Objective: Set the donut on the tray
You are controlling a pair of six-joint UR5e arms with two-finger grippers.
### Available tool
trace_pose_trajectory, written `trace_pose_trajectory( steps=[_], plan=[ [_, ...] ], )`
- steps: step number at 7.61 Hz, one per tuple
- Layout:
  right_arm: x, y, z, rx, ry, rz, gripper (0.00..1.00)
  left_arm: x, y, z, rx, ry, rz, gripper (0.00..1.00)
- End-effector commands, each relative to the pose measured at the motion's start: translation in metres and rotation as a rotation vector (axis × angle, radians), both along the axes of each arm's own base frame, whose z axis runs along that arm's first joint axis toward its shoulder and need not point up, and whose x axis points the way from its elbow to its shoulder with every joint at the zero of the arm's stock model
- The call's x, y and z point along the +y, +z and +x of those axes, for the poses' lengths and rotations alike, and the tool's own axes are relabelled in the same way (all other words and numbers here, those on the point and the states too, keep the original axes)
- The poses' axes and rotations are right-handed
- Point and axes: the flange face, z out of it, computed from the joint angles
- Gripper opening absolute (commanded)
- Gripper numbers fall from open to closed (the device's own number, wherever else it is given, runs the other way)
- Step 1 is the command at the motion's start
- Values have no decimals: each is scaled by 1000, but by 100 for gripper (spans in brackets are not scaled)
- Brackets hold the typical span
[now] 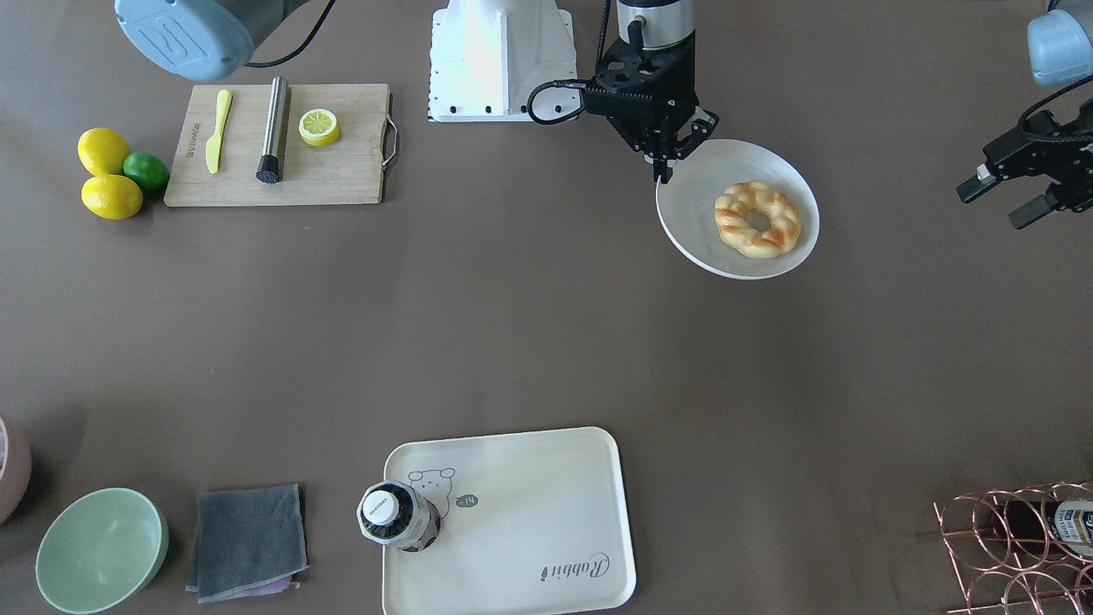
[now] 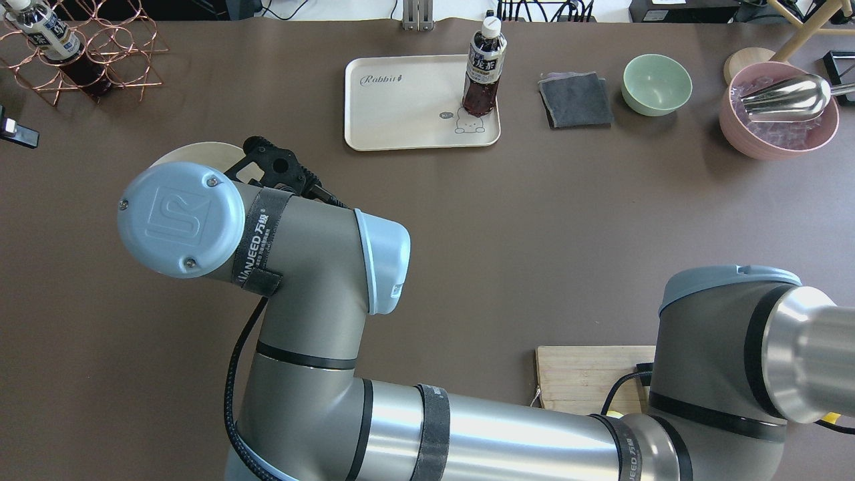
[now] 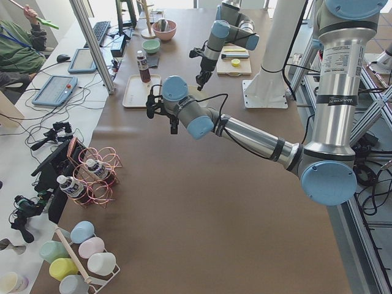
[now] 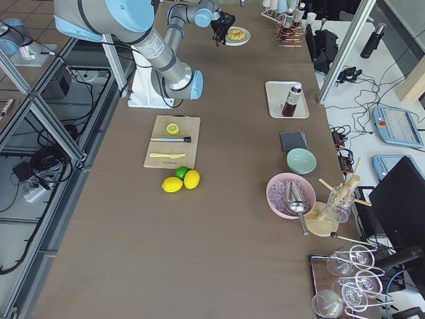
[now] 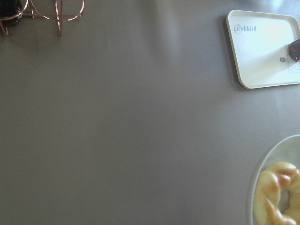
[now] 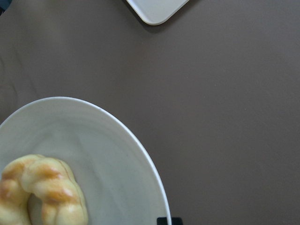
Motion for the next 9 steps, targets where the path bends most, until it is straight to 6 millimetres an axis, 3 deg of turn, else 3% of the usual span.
trace_pose_trajectory(
  steps=[1,2,4,6,7,9],
  plan=[
    [-1,-3,1,-2,19,4,0,8,-12,63,-57,-87,-89,97],
    [-1,-3,1,-2,21,7,0,9,-15,65,-52,-83,-79,97],
    [-3,-3,1,-1,23,11,0,19,-24,89,-31,-30,-29,93],
    [-7,-3,4,-2,29,15,0,28,-27,104,-11,11,8,58],
    [-9,-5,6,-5,32,15,0,30,-28,108,-9,20,11,49],
    [-9,-6,6,-7,31,15,0,32,-30,110,-2,25,23,46]
  ],
)
